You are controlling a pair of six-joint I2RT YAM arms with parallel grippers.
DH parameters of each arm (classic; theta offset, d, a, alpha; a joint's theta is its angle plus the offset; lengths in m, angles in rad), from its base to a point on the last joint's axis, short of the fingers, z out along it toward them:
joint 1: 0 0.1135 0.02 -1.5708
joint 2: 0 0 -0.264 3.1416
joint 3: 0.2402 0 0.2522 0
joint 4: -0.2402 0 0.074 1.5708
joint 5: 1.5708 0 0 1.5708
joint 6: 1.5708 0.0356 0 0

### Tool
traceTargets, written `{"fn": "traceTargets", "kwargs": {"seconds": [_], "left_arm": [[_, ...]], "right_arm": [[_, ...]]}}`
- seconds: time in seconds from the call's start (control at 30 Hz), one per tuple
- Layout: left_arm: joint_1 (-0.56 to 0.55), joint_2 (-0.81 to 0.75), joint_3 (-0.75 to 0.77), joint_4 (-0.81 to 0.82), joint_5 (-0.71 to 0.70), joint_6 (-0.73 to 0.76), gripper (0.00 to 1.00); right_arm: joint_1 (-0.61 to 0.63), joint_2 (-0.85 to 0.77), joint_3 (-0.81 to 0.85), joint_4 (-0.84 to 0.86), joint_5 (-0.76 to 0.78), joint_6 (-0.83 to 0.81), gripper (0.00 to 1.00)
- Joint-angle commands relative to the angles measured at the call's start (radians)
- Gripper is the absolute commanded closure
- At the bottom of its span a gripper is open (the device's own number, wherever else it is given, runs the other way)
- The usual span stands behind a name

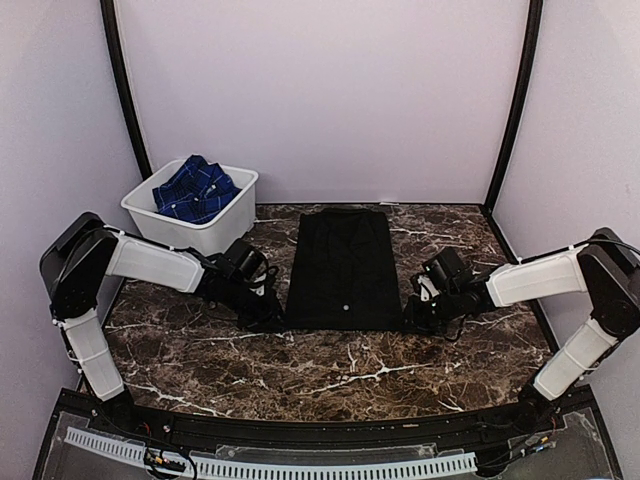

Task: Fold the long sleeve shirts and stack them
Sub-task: Pick up the 2/3-rectangle-folded shirt from the center of the board.

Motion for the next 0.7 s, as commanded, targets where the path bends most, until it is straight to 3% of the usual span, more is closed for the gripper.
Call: {"fn": "traceTargets", "kwargs": {"seconds": [0.0, 0.17, 0.37, 0.43, 0.67], "left_arm": [[-0.008, 0.014, -0.012, -0.005, 0.003, -0.011, 0.78], [-0.008, 0.025, -0.007, -0.006, -0.007, -0.019, 0.83], [-0.015, 0.04, 0.014, -0.003, -0.014, -0.018, 0.99], [-0.019, 0.041, 0.024, -0.015, -0.023, -0.011, 1.0], [-0.045, -0.013, 0.024, -0.102, -0.075, 0.011, 1.0]], "right_arm": [[0.009, 0.017, -0.017, 0.018, -0.006, 0.014, 0.79], [0.009, 0.02, -0.014, 0.034, -0.007, 0.018, 0.82], [0.008, 0.02, -0.016, 0.059, -0.001, 0.025, 0.92], [0.01, 0.016, -0.017, 0.068, 0.001, 0.032, 0.99], [0.042, -0.055, -0.055, 0.052, 0.02, 0.052, 1.0]]}}
